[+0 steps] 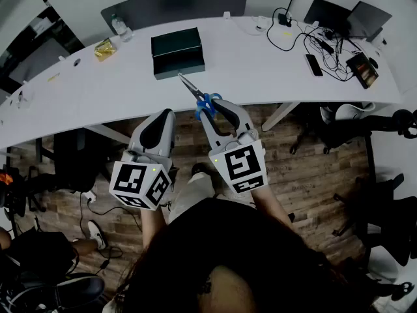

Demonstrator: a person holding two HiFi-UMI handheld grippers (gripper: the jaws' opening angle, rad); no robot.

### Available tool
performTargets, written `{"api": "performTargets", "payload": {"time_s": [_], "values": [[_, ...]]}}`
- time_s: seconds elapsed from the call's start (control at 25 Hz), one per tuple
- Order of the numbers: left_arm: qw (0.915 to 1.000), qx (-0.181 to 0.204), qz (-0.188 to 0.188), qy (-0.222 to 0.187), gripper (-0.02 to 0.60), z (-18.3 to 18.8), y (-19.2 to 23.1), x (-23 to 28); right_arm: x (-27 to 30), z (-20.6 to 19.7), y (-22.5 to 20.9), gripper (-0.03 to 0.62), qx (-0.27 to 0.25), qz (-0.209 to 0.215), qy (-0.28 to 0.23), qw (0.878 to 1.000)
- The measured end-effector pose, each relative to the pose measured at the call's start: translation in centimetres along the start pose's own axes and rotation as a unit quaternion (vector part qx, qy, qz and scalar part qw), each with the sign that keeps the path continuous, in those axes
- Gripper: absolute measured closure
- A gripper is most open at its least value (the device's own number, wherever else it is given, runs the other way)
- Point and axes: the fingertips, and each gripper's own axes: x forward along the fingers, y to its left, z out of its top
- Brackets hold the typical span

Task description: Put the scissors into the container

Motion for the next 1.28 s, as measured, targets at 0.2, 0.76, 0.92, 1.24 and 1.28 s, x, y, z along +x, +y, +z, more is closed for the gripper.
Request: {"api": "performTargets", "payload": {"time_s": [0.2,0.76,0.92,1.24,1.28], "values": [[1.0,-0.001,0.002,0.004,0.571,-0.3,-0.1,0.2,0.0,0.0,-0.3,0.507,0.007,-0.003,-0.005,1.0],[0.9998,-0.006,0.01,0.014,0.571,-0.4,3.2,2.1,3.7,-0.3,-1.5,0.503,0.009,-0.008,0.004,1.0],[0.9998,-0.007,0.01,0.012,0.571,0.1,5.0,3.0,5.7,0.0,-1.6,0.503,0.005,-0.005,0.009,1.0],[0.9999,-0.013,-0.001,0.009,0.571,1.3,9.3,4.4,9.9,1.0,-1.3,0.503,-0.004,-0.013,0.021,1.0],[0.9999,-0.014,-0.003,0.008,0.571,1.5,9.8,4.6,10.4,1.2,-1.3,0.503,-0.006,-0.014,0.021,1.0]]}}
